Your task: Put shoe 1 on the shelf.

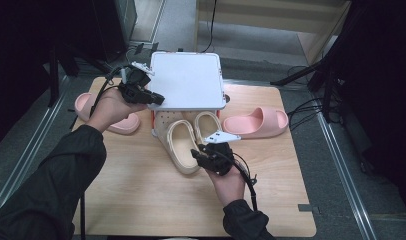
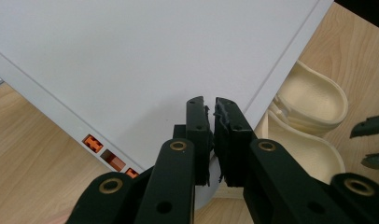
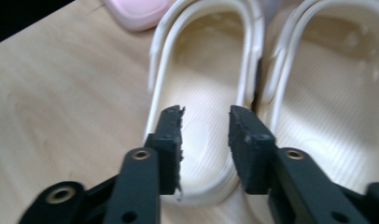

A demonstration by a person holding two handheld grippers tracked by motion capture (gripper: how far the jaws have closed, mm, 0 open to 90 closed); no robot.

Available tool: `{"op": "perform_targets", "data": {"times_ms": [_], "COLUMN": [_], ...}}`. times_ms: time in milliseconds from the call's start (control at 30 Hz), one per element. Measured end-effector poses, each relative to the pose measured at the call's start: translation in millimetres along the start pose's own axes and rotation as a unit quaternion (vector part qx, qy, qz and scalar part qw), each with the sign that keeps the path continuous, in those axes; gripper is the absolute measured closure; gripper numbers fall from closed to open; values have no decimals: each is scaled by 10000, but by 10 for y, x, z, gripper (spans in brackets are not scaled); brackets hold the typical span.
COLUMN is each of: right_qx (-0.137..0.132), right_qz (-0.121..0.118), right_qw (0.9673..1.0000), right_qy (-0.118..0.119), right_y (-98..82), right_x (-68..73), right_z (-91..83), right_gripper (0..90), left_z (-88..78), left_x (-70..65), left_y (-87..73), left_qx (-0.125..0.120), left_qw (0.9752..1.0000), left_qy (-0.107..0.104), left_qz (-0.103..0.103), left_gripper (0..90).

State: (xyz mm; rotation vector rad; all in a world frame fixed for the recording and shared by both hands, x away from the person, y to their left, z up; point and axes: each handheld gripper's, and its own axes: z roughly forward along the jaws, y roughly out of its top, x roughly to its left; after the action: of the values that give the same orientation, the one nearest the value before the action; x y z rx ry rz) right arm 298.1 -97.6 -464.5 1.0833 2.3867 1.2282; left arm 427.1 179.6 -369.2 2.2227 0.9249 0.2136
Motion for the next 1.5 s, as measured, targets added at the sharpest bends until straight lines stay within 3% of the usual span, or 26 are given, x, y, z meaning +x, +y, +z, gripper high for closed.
{"op": "perform_targets", "data": {"times_ms": [133, 333, 633, 1200, 1500], "right_qx": [154, 491, 816, 657, 341], "right_qz": [-156, -209, -390, -519, -457], "right_qw": [9997, 9984, 9954, 9959, 9979], "right_qy": [63, 206, 326, 337, 293], "right_y": [-138, -334, -484, -399, -201], "right_x": [21, 64, 150, 256, 297], "right_z": [-37, -34, 83, 269, 391], "right_gripper": [764, 895, 900, 900, 900], "left_z": [1, 1, 3, 5, 11], "left_x": [-2, -6, -7, -4, -9], "left_y": [2, 2, 3, 11, 16], "left_qx": [9, 10, 16, 46, 52], "left_qw": [10000, 10000, 10000, 10000, 10000], "left_qy": [-2, 36, 45, 39, 3], "left_qz": [6, 29, 17, -24, -71], "left_gripper": [838, 843, 859, 869, 886]}}
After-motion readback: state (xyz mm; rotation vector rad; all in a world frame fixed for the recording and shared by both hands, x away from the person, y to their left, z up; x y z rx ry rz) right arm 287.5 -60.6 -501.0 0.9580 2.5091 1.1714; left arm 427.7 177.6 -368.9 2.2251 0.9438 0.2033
